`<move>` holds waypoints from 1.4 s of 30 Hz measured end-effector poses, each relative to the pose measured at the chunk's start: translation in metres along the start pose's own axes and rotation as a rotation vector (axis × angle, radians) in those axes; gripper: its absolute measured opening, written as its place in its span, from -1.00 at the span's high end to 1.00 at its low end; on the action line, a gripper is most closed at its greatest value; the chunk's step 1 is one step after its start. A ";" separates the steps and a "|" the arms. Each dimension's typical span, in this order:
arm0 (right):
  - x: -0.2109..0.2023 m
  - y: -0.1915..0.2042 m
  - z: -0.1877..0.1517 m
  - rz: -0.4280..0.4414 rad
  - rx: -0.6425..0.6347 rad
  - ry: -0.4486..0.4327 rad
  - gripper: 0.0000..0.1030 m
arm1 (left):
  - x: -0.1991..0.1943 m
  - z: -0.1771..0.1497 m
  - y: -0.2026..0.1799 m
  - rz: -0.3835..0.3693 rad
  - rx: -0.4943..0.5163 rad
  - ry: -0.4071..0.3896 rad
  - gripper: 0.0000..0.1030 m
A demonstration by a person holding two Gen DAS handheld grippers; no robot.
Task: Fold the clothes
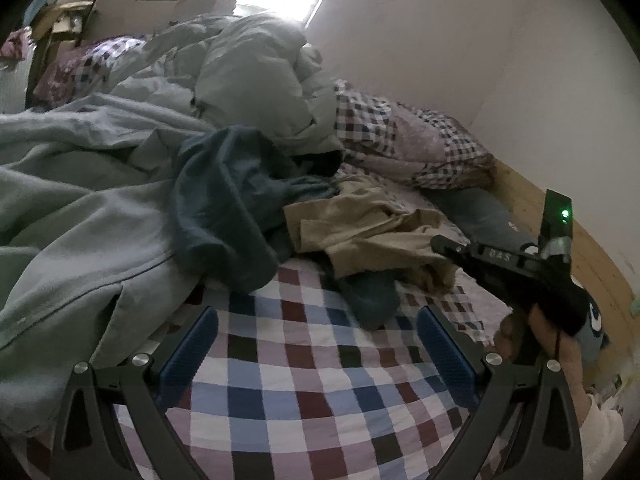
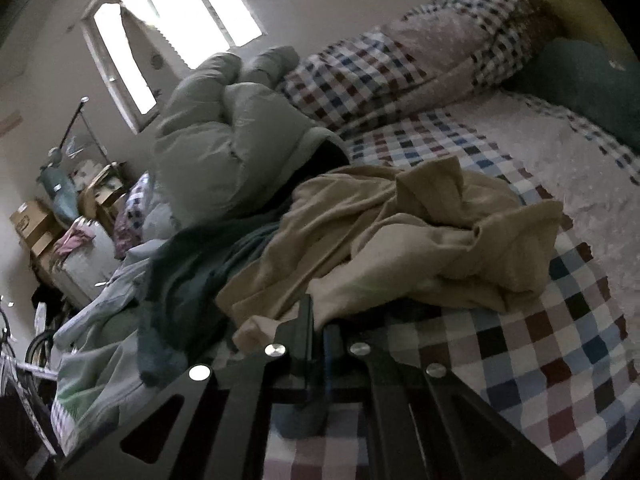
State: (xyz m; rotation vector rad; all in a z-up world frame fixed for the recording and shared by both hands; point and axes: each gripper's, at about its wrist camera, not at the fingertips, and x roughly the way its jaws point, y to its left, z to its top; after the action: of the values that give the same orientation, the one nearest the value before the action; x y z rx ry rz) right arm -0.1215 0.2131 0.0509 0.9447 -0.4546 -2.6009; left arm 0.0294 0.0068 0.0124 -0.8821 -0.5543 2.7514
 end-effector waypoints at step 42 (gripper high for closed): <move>-0.142 0.110 -0.031 0.332 -0.248 -0.041 0.97 | -0.038 -0.045 -0.113 0.031 0.462 -0.277 -0.08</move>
State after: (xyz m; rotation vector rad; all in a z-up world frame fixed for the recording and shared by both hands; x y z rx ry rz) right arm 0.0236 0.1679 0.1512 0.6706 -0.2635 -2.3117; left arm 0.0948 0.1109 0.0443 -0.4086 0.0661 2.8632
